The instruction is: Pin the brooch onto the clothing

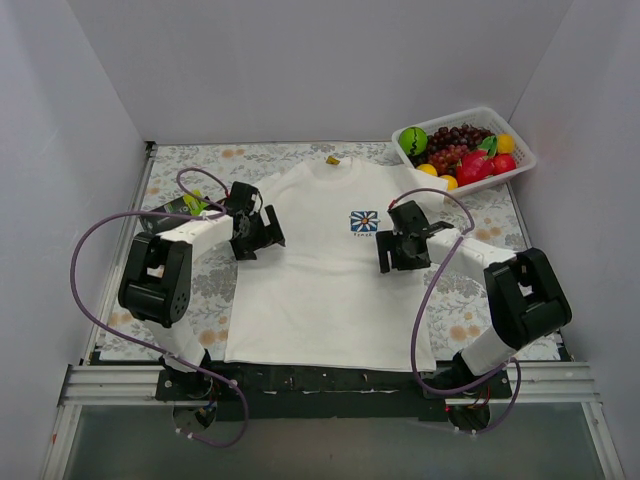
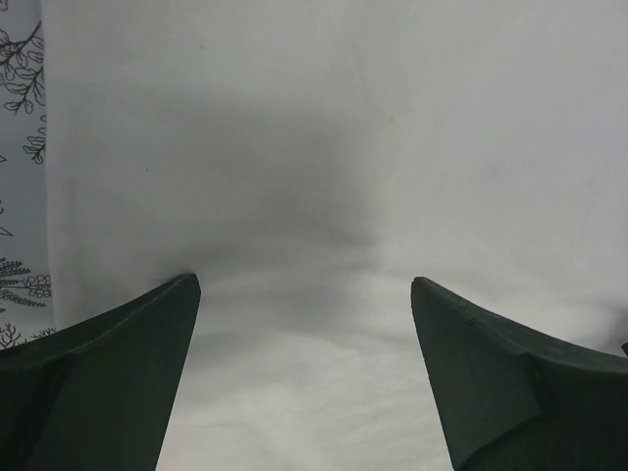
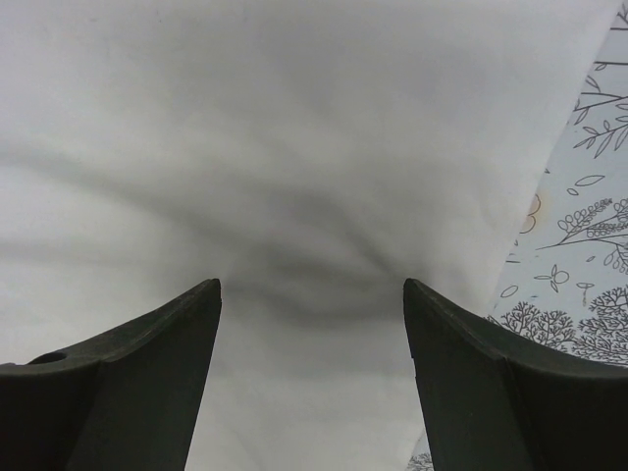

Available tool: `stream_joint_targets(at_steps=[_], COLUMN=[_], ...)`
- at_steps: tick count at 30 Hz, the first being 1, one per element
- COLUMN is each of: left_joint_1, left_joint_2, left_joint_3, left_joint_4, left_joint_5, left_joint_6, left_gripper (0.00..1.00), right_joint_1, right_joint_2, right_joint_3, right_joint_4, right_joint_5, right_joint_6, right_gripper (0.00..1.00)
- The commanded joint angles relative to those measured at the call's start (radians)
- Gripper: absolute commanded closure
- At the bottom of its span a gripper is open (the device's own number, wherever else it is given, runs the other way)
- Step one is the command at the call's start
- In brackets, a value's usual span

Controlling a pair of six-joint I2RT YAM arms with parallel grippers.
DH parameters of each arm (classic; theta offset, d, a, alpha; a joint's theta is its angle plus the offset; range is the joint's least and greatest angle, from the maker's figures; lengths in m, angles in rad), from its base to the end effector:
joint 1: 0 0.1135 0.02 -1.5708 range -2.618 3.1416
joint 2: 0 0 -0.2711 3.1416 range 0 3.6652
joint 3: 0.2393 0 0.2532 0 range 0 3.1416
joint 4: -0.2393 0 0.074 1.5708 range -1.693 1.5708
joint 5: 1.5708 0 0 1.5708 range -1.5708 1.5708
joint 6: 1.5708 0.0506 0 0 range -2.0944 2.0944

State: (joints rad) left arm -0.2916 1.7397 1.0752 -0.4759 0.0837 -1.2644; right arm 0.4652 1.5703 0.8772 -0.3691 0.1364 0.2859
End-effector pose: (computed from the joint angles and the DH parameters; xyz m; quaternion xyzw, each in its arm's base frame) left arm 0.3322 -0.1041 0.1632 -0.4484 0.8671 -0.1789 0.1233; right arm 0.2783 0.1320 0.1652 -0.0694 0.9632 0.0307 0.2577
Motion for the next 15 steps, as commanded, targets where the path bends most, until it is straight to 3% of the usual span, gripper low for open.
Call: stream_joint_targets(at_steps=[1,5,6,11,15], left_joint_1=[-0.004,-0.004,-0.003,0.031,0.068], left_joint_2=[-0.019,-0.035,-0.032,0.070,0.145], left_joint_3=[0.034,0.152,0.176,0.460,0.601], left_joint_4=[-0.131,-0.148,-0.155,-0.276,-0.329], left_joint_5=[-0.044,-0.070,-0.135,-0.245,-0.269], left_joint_6=[0.013,0.034,0.042,0.085,0.091], left_gripper=[0.09,0.07,0.07,0.16,0.24], right_joint_1=[-0.002,0.009,0.013,0.047,0.064], right_joint_2=[-0.001,-0.007,-0.009,0.005,0.019], right_joint_3=[0.117,0.186,0.195,0.236,0.249], right_joint_4=[-0.054,-0.068,-0.070,-0.060,-0.060], right_joint_5=[0.006,-0.009,-0.014,-0.024,-0.031], right_joint_6=[-0.016,-0.017,-0.019,-0.014,-0.008], right_gripper=[0.18,0.17,0.17,0.17,0.17])
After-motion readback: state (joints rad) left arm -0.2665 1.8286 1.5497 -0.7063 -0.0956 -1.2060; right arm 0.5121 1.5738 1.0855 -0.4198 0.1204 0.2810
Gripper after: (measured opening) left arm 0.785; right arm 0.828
